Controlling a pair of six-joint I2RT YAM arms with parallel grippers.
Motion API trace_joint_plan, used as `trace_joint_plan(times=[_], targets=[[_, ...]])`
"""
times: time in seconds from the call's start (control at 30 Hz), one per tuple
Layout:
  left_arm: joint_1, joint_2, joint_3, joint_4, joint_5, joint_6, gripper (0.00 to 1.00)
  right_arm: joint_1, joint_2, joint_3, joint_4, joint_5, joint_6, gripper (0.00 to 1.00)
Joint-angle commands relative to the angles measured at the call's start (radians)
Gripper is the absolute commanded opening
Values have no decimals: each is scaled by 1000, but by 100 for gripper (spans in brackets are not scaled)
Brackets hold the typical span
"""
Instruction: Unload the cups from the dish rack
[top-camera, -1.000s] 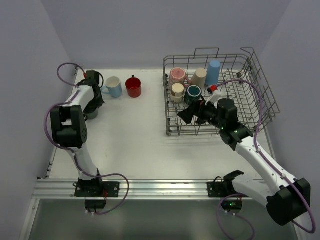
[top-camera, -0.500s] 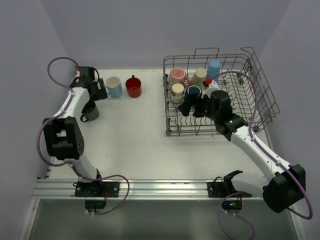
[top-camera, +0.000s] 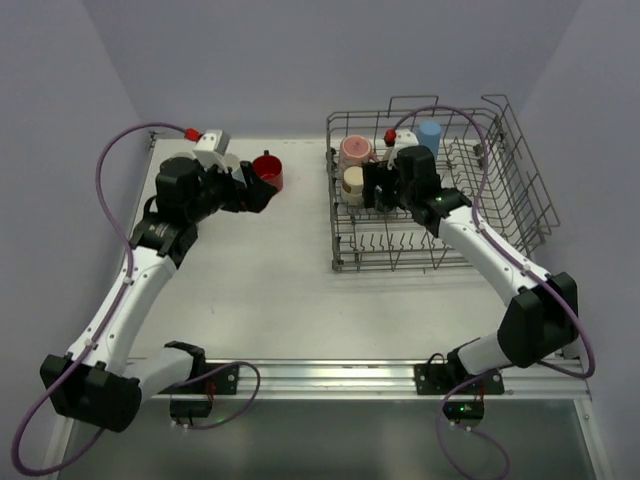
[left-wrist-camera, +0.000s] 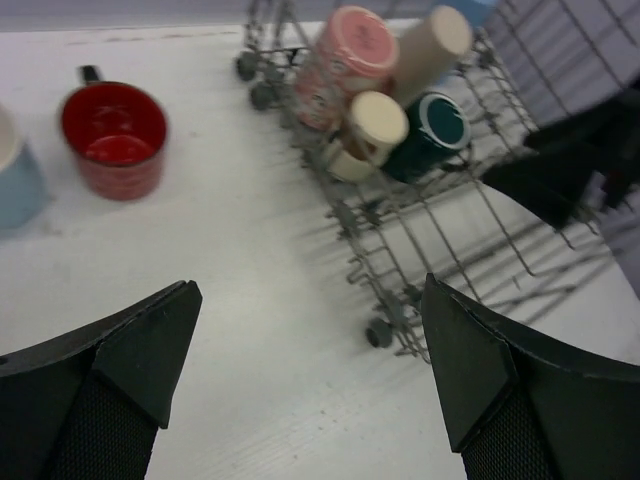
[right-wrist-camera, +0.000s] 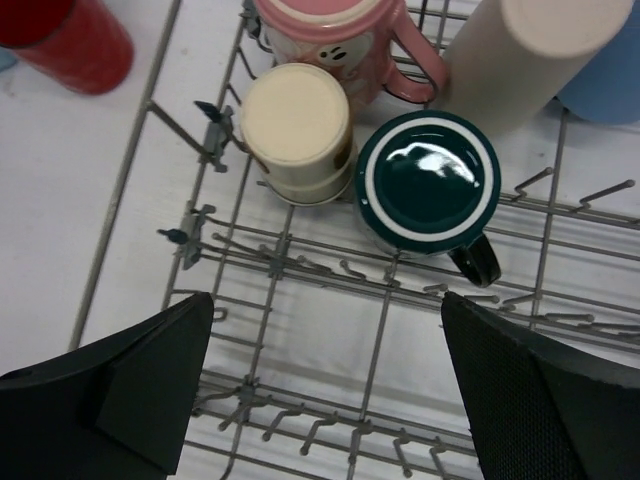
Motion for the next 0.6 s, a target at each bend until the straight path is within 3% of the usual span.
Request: trace_joint_plan(times=[0.0, 0.23, 0.57], targets=[[-32, -74, -127, 124, 219, -23, 100, -27, 85, 90, -52, 88, -109, 99], [-33, -269, -295, 152, 238, 43, 100, -88, 228, 200, -66, 83, -224, 99], [-79, -308, -295, 121, 155, 78, 100, -97, 326, 265, -66, 33, -309, 99]])
